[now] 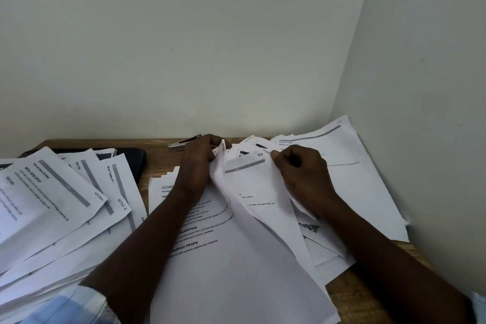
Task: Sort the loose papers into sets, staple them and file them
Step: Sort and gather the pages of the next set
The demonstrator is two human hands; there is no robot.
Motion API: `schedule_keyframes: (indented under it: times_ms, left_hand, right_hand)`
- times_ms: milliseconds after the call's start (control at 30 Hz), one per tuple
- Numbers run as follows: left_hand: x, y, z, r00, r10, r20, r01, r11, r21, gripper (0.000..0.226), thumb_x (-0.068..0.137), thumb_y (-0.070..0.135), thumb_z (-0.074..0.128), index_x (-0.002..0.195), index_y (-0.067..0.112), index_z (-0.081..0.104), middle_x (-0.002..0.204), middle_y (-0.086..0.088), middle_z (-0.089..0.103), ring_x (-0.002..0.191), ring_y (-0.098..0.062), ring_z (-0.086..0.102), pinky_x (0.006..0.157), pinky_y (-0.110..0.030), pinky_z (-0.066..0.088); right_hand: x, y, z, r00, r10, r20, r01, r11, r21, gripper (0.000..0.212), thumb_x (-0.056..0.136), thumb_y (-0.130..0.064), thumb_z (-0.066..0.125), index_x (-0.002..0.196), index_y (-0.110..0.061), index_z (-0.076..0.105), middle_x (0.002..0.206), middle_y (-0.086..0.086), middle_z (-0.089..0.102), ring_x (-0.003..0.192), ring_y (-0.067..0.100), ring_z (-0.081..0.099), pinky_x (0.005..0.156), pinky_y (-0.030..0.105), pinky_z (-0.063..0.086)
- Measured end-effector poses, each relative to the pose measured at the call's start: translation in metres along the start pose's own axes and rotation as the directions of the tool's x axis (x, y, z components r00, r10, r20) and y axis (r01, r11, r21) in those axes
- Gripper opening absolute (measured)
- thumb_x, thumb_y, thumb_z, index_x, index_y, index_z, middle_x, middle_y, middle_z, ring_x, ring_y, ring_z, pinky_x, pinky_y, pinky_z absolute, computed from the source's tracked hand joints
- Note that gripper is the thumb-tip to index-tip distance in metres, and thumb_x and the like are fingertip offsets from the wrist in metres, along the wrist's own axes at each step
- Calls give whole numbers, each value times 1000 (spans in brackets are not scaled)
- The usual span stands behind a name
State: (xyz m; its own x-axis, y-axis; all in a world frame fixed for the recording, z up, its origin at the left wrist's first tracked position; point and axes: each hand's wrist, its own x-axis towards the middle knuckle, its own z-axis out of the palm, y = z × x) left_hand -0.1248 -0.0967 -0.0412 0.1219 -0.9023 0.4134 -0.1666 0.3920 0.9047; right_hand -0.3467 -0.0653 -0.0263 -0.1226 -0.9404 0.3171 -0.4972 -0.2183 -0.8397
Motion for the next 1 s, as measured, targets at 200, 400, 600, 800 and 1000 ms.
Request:
schedule_keyframes:
  times_ms: [200,400,600,800,1000]
  left_hand:
    - [-1,-3,8,993,46,107,-50,998,41,23,67,14,51,79,4,68,74,-4,60,72,-16,51,66,-32,37]
    - [-5,7,10,994,-78,74,82,995,-49,22,69,2,49,52,13,57,52,10,46,48,-5,38,49,-22,30]
    - [6,2,-3,948,-318,-32,277,868,-412,27,74,21,51,62,2,36,63,-19,32,61,-28,30,56,-33,27]
    - [6,2,2,958,-267,-104,161,803,-574,61,104,16,31,44,21,42,46,2,31,45,-13,33,49,-26,30]
    - [5,3,3,965,-246,-87,177,863,-474,43,99,17,42,59,14,58,51,-2,42,50,-15,42,51,-26,32]
  right_hand:
    - [-11,-16,-8,958,17,287,-86,970,229,58,96,-72,42,101,-25,76,86,6,78,83,19,71,76,31,50]
    - [-11,-11,-10,960,39,276,-36,999,-14,63,103,-67,30,88,-25,75,80,-7,77,79,8,68,83,36,49]
    - [-8,-9,-14,981,5,196,147,642,-752,50,99,-69,36,97,-31,68,97,-9,70,104,19,63,97,42,35]
    - [-11,-1,-2,989,18,147,61,854,-517,41,85,-69,64,79,-29,61,78,-15,64,84,10,60,88,37,42]
    - [-17,-8,-1,999,-24,39,35,951,-308,20,82,-44,81,83,-31,65,66,-19,67,70,-1,62,64,27,39]
